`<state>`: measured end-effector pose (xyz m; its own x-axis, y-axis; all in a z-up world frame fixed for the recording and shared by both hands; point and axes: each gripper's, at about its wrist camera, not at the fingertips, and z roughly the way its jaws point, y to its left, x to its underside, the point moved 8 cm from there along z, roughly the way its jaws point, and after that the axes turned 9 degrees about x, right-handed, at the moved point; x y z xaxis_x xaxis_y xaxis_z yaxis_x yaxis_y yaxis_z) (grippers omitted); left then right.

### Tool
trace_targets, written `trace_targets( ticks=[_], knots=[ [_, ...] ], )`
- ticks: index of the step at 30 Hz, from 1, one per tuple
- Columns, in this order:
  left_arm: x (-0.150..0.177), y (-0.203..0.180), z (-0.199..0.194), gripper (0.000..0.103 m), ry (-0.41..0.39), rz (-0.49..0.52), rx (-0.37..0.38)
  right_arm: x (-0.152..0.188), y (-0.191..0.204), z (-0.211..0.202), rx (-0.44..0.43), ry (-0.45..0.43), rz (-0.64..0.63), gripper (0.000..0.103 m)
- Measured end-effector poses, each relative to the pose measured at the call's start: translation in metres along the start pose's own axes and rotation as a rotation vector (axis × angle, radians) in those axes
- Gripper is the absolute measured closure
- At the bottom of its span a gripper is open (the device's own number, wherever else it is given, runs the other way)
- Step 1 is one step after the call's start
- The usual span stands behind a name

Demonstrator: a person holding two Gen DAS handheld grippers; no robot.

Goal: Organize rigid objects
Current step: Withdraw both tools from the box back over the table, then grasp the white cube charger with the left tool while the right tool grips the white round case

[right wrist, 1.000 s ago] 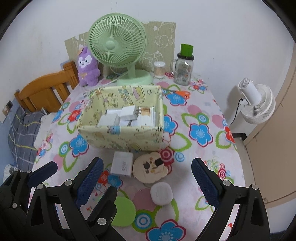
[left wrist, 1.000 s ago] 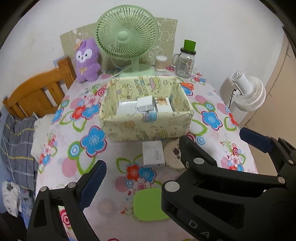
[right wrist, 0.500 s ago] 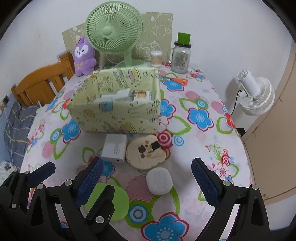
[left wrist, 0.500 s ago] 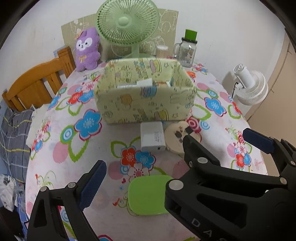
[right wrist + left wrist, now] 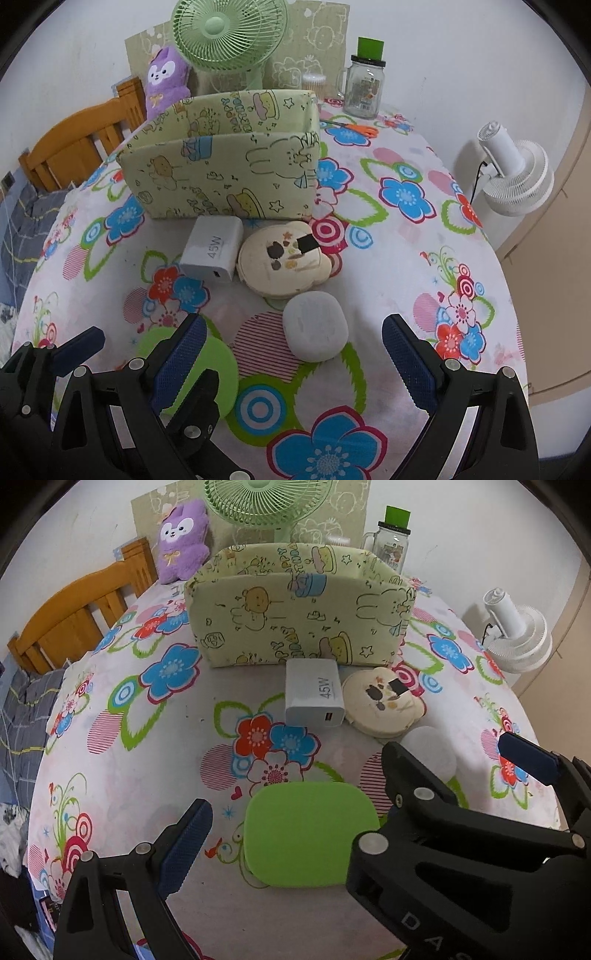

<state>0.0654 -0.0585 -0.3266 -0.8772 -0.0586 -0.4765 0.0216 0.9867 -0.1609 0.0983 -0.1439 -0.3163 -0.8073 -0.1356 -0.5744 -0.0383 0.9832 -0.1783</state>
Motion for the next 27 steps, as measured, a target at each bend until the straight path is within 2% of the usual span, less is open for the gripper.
trace_targets(
  ticks=[11, 19, 22, 24, 27],
  knots=[
    [-0.007, -0.003, 0.019, 0.006, -0.009, 0.035, -0.016, 0.001, -0.009, 0.026, 0.034, 0.033, 0.031, 0.006],
    [-0.012, -0.004, 0.034, 0.006, 0.011, 0.063, -0.027, 0.004, -0.014, 0.046, 0.029, 0.083, 0.059, 0.017],
    [-0.013, -0.002, 0.04, 0.006, 0.025, 0.064, -0.032, 0.005, -0.013, 0.052, 0.022, 0.106, 0.063, 0.028],
    [-0.013, -0.002, 0.044, 0.007, 0.038, 0.067, -0.034, 0.006, -0.01, 0.057, 0.007, 0.126, 0.064, 0.047],
    [-0.015, -0.001, 0.047, 0.007, 0.044, 0.064, -0.024, 0.005, -0.009, 0.06, 0.023, 0.146, 0.061, 0.049]
  ],
)
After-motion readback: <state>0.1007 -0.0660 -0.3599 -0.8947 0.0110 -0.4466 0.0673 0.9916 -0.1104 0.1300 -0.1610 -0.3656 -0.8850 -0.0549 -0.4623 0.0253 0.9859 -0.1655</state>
